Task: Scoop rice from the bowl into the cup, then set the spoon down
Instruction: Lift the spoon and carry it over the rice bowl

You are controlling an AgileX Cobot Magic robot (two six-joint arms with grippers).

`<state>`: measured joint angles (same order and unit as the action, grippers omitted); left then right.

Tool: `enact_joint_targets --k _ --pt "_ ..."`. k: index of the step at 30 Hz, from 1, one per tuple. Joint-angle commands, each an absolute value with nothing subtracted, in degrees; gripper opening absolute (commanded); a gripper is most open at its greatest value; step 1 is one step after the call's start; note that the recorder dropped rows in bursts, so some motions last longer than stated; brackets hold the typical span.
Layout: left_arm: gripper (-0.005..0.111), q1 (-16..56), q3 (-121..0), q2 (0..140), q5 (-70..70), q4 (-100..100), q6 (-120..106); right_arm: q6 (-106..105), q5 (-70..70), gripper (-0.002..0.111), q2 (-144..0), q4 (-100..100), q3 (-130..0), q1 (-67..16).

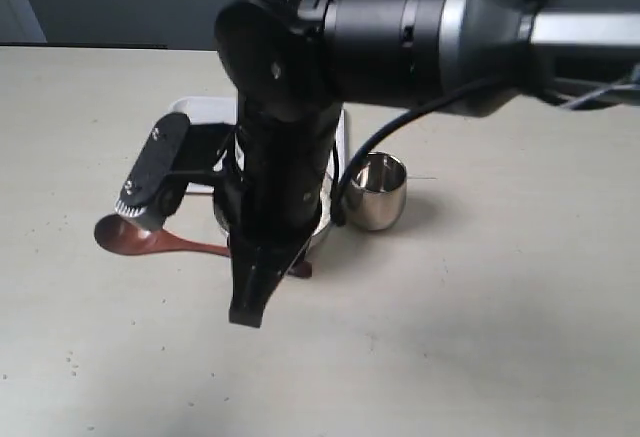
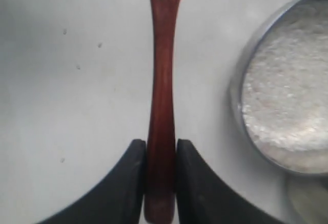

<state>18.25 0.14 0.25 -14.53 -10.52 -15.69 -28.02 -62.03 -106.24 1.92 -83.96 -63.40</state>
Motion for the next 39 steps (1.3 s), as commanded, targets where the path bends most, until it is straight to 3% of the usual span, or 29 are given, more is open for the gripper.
enact_joint_targets --k 1,6,23,39 --pt "0.001 18.38 0.00 0.00 -13.68 -10.70 -15.56 -27.65 -69.96 -0.001 -104.26 -10.64 -88.70 -63.40" --pt "0.001 18.38 0.00 0.00 -13.68 -10.70 -15.56 -23.71 -69.96 -0.001 -104.60 -28.62 -89.11 -63.28" --pt "0.001 18.38 0.00 0.00 -13.68 -10.70 -15.56 -19.02 -69.96 -0.001 -117.60 -45.36 -89.11 -63.28" --pt "0.001 18.38 0.00 0.00 -13.68 -10.70 -15.56 -12.93 -69.96 -0.001 -119.58 -45.97 -89.11 -63.41"
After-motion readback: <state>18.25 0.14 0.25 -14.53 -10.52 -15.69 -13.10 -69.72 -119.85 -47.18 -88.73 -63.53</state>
